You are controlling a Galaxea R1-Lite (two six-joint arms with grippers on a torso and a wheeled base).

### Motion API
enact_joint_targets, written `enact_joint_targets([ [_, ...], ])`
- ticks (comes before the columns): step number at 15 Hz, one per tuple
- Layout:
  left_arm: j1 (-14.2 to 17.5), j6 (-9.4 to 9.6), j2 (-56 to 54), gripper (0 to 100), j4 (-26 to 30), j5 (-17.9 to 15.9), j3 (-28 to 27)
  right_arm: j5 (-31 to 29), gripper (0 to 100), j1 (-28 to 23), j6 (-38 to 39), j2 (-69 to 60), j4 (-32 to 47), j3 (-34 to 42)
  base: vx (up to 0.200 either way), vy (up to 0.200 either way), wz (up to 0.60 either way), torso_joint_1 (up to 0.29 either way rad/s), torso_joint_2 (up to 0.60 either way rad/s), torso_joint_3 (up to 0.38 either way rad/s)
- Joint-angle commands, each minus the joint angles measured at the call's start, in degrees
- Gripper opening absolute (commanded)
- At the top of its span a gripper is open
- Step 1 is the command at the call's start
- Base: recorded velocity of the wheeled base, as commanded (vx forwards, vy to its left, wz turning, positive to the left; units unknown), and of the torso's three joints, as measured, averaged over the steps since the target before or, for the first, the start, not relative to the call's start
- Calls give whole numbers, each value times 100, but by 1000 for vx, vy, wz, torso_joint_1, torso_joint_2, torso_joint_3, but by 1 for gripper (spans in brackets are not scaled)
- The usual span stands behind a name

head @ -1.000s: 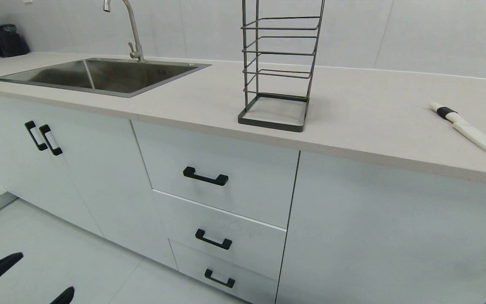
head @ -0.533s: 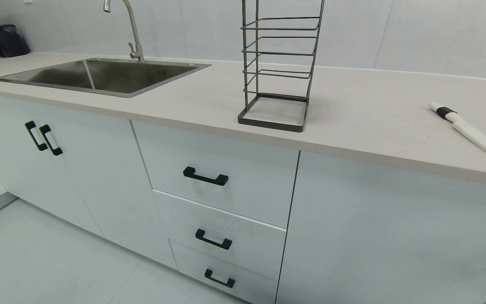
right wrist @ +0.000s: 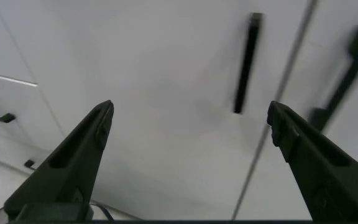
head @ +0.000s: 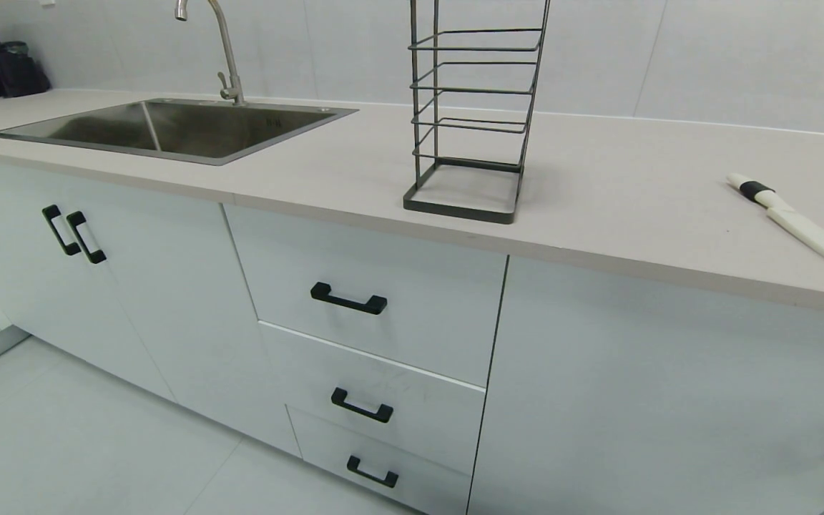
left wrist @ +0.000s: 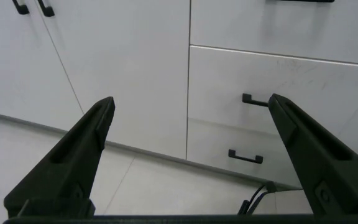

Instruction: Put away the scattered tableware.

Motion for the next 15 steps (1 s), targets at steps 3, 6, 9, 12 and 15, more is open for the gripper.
enact_joint_targets([
  [3, 0, 13, 10, 100, 1, -4, 2, 1, 100, 4, 22, 7, 0, -1, 0, 0, -600, -1, -1, 4],
  [6, 0, -5, 10, 100, 1, -4, 2, 1, 100, 4, 13, 7, 0, -1, 0, 0, -600, 2, 1, 2],
  [9, 0, -13, 10, 100, 1, -4, 2, 1, 100, 4, 13, 7, 0, -1, 0, 0, 0, 0, 0, 0],
  [12, 0, -31, 10, 100, 1, 5, 2, 1, 100, -5, 13, 7, 0, -1, 0, 0, -600, -1, 1, 2],
  [15, 0, -40, 10, 100, 1, 5, 2, 1, 100, -5, 13, 7, 0, -1, 0, 0, 0, 0, 0, 0],
])
